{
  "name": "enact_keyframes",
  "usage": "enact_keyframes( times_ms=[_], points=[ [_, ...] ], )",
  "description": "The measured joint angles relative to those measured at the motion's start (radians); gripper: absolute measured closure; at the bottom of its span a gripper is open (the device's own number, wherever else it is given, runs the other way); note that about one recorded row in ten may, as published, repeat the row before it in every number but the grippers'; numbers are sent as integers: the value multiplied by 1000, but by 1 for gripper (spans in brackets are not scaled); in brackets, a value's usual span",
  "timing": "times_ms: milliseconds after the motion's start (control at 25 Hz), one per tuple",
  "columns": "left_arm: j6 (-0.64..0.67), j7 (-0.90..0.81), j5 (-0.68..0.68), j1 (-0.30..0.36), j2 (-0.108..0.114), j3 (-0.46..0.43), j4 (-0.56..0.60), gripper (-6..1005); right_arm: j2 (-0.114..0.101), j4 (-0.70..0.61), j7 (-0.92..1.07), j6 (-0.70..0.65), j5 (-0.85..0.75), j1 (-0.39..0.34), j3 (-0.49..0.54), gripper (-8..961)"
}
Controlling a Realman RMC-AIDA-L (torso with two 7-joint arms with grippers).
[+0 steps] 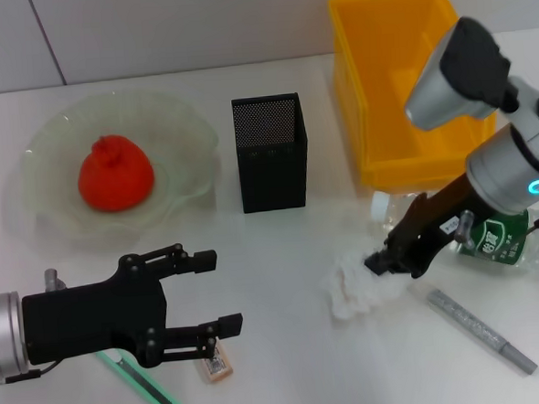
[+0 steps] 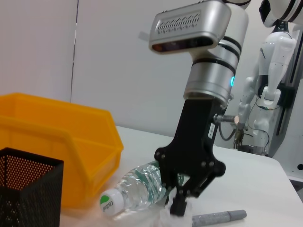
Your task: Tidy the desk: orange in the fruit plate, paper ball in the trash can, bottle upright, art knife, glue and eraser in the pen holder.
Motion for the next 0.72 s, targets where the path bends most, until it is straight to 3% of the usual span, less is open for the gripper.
enact_keyframes(
  times_ms=[360,720],
  points=[
    [0,3,0,3,0,-2,-6,158,-1,-288,2,-22,48,-117,39,950],
    [0,13,0,3,-4,-1,-6,159,1,-433,-24,-2,50,-156,217,949]
  ],
)
